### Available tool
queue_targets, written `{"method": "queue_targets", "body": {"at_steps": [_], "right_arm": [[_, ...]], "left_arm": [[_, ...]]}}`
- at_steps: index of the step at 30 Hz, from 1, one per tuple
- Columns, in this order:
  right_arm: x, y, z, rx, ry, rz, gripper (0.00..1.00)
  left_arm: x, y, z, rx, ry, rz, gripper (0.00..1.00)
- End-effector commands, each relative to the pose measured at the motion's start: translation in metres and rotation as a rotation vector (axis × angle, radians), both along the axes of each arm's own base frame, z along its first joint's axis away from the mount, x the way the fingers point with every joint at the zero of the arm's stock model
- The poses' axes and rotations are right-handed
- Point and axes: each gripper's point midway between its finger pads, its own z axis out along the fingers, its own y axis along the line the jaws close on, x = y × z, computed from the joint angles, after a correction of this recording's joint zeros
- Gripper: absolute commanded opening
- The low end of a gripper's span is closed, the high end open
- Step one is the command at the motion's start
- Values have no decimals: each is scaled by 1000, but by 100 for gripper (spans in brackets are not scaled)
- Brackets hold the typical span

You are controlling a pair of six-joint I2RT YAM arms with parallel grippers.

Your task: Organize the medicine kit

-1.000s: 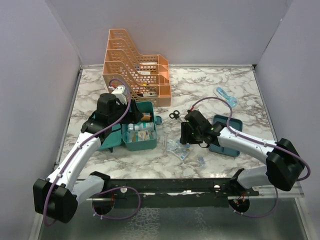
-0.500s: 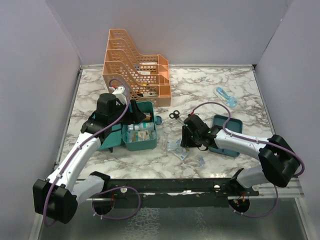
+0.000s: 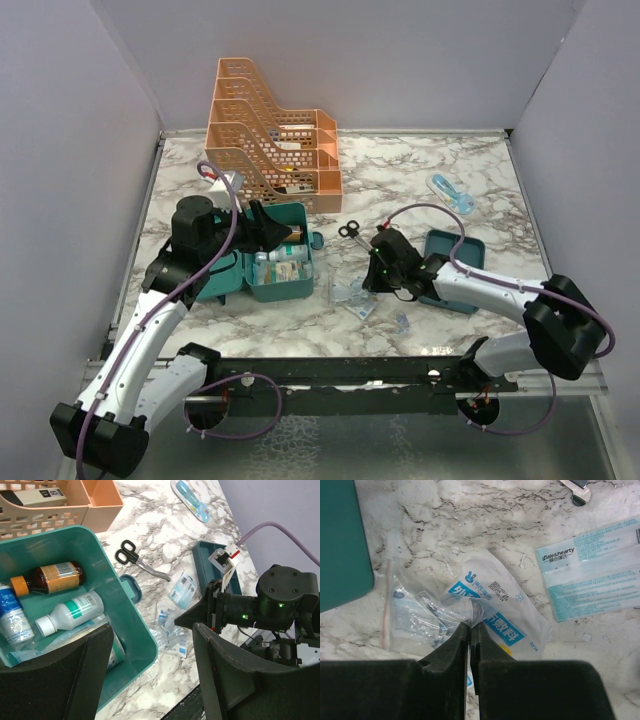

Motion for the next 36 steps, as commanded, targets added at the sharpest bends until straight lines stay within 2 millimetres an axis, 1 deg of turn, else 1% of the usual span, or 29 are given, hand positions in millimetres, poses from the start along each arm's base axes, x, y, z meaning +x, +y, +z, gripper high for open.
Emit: {"method": "queue_targets", "body": {"at_steps": [1,4,11,16,20,24,26,30,33,36], "right_arm": [[10,0,37,15,-78,-9,2],[12,3,61,63,-125,1,1],[12,8,125,195,-239,20,1],[7,16,171,324,-306,41,1],[1,31,196,444,-319,76,1],[-5,53,209,558,-284,132,1],[-7,63,211,605,-256,156,1],[-11,78,211,677,-208,188,1],[-10,84,212,701,-196,196,1],[-8,89,207,698,-175,201,1]], "left_arm": [[-12,-6,22,-59,-13,-39,68],[-15,-7,23,-77,-1,-43,69],[-20,-14,18,-135,64,-56,72],[-23,-23,10,-228,132,-68,78],[-24,-31,-3,-300,198,-75,84],[-25,-38,-3,-360,197,-91,89],[-26,-42,-4,-385,203,-100,91],[-28,-48,-9,-430,226,-98,92],[-29,-50,-13,-460,241,-86,88],[-31,-53,-10,-500,238,-100,79]]}}
